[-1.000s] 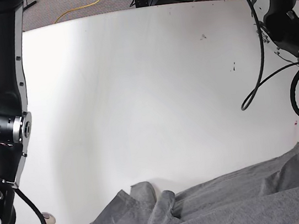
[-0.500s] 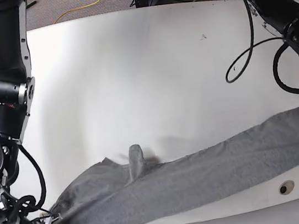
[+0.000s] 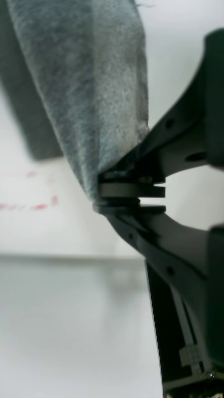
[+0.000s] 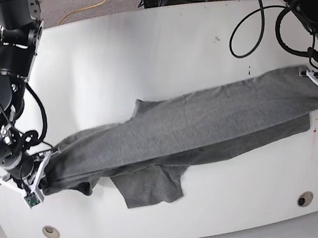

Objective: Fold the T-shirt properly
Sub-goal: 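Lay the stretched shirt flat on the table, dragging it back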

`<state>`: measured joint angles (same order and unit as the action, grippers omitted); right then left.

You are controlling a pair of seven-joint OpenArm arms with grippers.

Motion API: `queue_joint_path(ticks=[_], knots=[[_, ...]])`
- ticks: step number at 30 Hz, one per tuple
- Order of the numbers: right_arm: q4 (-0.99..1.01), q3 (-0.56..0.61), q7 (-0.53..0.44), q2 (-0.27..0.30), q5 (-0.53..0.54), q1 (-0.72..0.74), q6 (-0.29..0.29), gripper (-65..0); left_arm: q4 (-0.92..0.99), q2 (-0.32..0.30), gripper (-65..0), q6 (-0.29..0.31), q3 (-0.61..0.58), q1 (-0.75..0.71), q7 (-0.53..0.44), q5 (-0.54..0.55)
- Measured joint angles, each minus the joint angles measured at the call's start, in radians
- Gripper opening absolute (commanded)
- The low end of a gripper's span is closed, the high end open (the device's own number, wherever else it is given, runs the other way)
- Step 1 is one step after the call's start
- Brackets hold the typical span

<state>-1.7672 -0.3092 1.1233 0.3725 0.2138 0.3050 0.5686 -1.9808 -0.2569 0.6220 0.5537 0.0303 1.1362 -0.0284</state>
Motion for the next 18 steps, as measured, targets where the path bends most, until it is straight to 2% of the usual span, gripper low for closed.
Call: queue_joint_path(ticks=[4,9,14,18], knots=[[-0.053,-0.063,0.034,-0.026,0.019,-0.117,0.008,-65.0,0.001,0.001,-65.0,0.031,0.031,-0.097,0.0,0.001],[-0.102,-0.144,0.066,-0.066,0.016,-0.24,0.068,-65.0,0.002,0.002,-65.0,0.079,0.032,-0.209,-0.005,0.003],[-0.14,-0.197,0.083,-0.11,0.001,-0.363,0.071,-65.0,0.003,0.033,-65.0,0.082,0.048,-0.296,-0.078,0.002],[-0.15,-0.231,0.082,-0.152,0.008,-0.438,0.074,-65.0,0.005,0.061,-65.0,0.083,0.105,-0.346,-0.087,-0.006]])
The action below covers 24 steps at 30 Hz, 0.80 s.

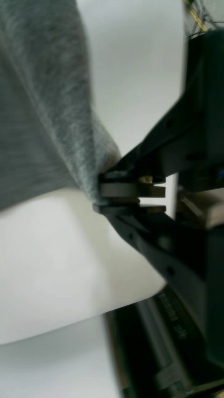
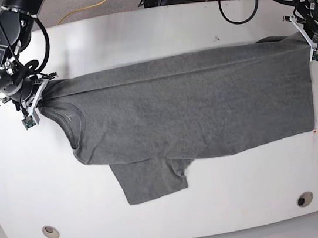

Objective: Fold the T-shirt properly
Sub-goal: 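Lay the stretched shirt flat on the table, dragging it back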

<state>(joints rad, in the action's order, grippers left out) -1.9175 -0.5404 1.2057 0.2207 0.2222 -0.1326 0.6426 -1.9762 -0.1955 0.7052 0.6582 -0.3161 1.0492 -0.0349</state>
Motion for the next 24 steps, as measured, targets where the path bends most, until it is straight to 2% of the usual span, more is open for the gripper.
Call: queue_joint_path(ticks=[5,11,15,16,18,20,22,24], knots=[[0.001,-0.032,0.0,-0.045,-0.009,-0.054,-0.003,-65.0,0.003,0.018,-65.0,-0.001,0.007,-0.064,-0.101,-0.008],[0.001,-0.031,-0.004,-0.058,-0.008,-0.082,-0.003,-63.6,0.011,0.046,-65.0,0.0,0.006,-0.084,-0.105,-0.015],[0.001,-0.034,0.0,-0.068,-0.013,-0.1,-0.003,-45.3,0.021,0.045,-65.0,0.0,0.006,-0.087,-0.108,-0.014],[0.001,-0.036,0.004,-0.074,-0.016,-0.1,-0.006,-37.3,0.023,0.045,-62.1,0.0,0.002,-0.089,-0.108,-0.014],[-0.002,-0.051,0.002,-0.08,-0.007,-0.096,-0.006,-26.6,0.023,0.045,-55.3,0.0,-0.004,-0.091,-0.108,-0.014],[-0.012,-0.079,-0.003,-0.085,-0.001,-0.089,-0.002,-16.2,0.023,0.042,-45.7,-0.001,-0.021,-0.091,-0.104,-0.021],[-0.013,-0.097,-0.004,-0.078,-0.014,-0.085,-0.006,-9.5,0.023,0.043,-35.3,-0.001,-0.032,-0.09,-0.105,-0.014],[-0.013,-0.1,0.0,-0.074,-0.019,-0.08,-0.006,-8.1,0.023,0.043,-27.4,-0.001,-0.033,-0.089,-0.108,-0.007]])
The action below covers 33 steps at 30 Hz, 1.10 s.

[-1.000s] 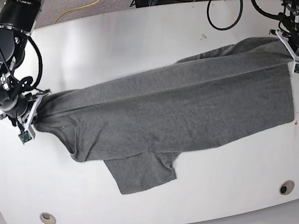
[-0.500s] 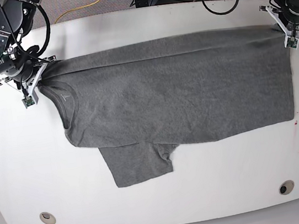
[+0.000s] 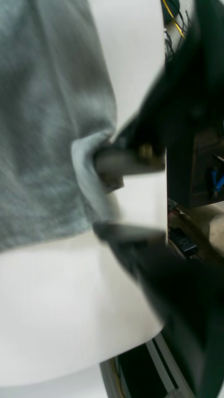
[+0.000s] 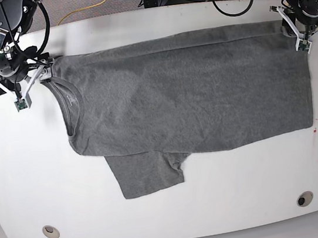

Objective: Fold the T-shirt properly
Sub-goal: 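Lay the stretched shirt flat on the table, dragging it back, then release the shirt and move both grippers to its hem corners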

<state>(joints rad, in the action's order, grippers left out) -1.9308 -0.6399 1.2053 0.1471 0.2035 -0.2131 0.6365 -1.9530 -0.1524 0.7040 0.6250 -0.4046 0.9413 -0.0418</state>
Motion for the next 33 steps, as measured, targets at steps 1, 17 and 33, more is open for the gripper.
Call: queue_joint_path(ticks=[1,17,33], knots=[[0.0,0.0,0.003,0.0,0.001,0.005,0.0,-8.1,0.0,0.0,-24.7,0.0,0.0,0.0,0.0,-0.001],[0.3,0.005,0.003,-0.016,-0.002,0.392,0.063,-8.2,-0.001,0.01,-27.2,0.0,0.075,0.122,0.005,-0.005],[1.009,0.143,-0.223,0.097,-0.011,0.758,0.056,-8.2,-0.001,0.01,-27.2,0.0,0.09,0.153,0.004,-0.003]])
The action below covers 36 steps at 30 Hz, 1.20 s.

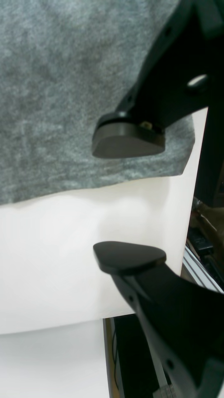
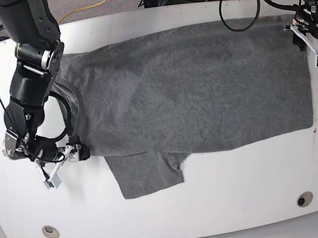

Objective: Fold the T-shirt properly
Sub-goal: 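Release the shirt and move both grippers to its hem corners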

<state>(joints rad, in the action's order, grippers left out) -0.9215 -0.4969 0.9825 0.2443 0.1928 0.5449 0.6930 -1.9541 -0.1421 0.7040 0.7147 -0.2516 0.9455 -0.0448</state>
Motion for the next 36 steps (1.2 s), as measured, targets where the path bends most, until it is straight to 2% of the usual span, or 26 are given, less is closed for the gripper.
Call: queue_joint_path(ticks=[9,11,12,15,18,20,21,27,31,36], knots=[[0.165,0.025,-0.139,0.002,-0.001,0.01,0.0,-8.4,0.0,0.0,-26.9,0.0,0.0,0.006,0.0,0.0],[0.166,0.04,-0.142,-0.001,-0.005,0.013,-0.001,-12.0,0.001,0.0,-26.8,0.0,0.0,0.023,0.004,-0.004],[0.166,0.05,-0.142,-0.002,-0.004,0.013,0.0,-14.9,0.002,0.0,-26.8,0.0,0.0,0.036,0.005,-0.009],[0.166,0.069,-0.146,-0.006,-0.002,0.012,-0.001,-33.5,0.002,-0.004,-26.1,0.0,0.0,0.069,-0.003,-0.007],[0.169,0.075,-0.169,-0.024,-0.005,0.007,-0.004,-54.2,0.002,-0.008,-18.3,0.0,-0.001,0.085,0.002,-0.008],[0.171,0.079,-0.175,-0.032,-0.008,0.006,-0.003,-63.1,0.005,-0.005,-14.2,0.001,-0.001,0.109,0.012,-0.016],[0.171,0.079,-0.177,-0.036,-0.006,0.006,-0.003,-65.0,0.013,-0.005,-13.1,0.0,-0.001,0.13,0.018,-0.015],[0.171,0.077,-0.179,-0.033,-0.005,0.008,-0.003,-65.0,0.175,-0.033,-13.1,-0.056,-0.005,0.274,0.063,-0.007],[0.171,0.079,-0.18,-0.037,-0.009,0.008,-0.005,-65.0,0.328,-0.072,-13.1,-0.061,0.003,0.361,0.051,-0.009],[0.171,0.079,-0.181,-0.036,-0.005,0.008,-0.004,-65.0,0.537,-0.099,-13.1,-0.066,-0.006,0.462,-0.06,-0.012]])
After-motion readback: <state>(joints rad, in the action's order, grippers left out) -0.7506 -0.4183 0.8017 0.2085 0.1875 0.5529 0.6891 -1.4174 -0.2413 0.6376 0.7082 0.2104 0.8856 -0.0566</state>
